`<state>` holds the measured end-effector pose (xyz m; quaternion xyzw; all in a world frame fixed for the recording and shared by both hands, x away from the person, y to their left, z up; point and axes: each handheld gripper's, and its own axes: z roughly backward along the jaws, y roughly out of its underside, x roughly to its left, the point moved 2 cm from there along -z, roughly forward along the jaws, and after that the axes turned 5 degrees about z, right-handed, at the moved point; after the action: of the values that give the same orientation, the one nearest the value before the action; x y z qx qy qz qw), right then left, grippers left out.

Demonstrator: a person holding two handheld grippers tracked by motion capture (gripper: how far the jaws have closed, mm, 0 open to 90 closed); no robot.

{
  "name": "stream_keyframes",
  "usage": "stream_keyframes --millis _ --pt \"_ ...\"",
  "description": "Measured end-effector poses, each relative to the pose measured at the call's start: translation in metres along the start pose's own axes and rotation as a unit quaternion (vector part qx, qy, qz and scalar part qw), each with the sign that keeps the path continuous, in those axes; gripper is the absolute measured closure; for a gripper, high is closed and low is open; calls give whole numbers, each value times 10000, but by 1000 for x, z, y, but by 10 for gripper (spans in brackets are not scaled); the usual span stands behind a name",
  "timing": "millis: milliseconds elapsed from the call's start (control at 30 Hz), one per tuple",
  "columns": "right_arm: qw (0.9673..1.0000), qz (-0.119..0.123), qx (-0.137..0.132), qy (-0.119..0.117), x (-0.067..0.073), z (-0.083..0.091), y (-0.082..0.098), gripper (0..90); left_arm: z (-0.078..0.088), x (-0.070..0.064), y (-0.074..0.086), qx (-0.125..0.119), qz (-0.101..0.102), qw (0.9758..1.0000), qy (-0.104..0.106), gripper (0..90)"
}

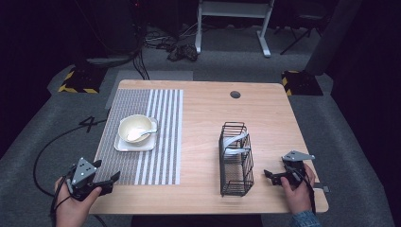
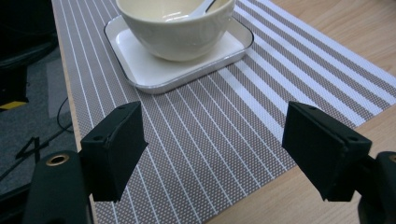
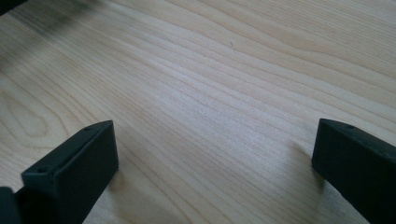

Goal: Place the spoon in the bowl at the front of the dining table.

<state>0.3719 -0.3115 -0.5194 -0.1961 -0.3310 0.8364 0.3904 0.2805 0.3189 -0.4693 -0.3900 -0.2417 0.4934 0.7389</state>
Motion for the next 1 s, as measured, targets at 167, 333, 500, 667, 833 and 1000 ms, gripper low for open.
stream_keyframes --millis 167,333,500,667,833,1000 --pt "10000 -1 0 -1 0 0 0 2 -6 0 8 314 -96 9995 -10 176" --pt "10000 -1 0 0 0 0 0 2 -14 1 16 518 -107 9986 45 175" --pt "10000 -1 0 1 0 0 0 2 -17 1 21 662 -114 9977 61 175" --pt "10000 0 0 0 0 0 0 2 -20 1 26 804 -109 9967 100 175" --pt "10000 2 0 0 0 0 0 2 -25 1 31 987 -223 9949 35 165" --pt "10000 1 0 1 0 0 0 2 -28 1 33 978 -272 9948 -13 165"
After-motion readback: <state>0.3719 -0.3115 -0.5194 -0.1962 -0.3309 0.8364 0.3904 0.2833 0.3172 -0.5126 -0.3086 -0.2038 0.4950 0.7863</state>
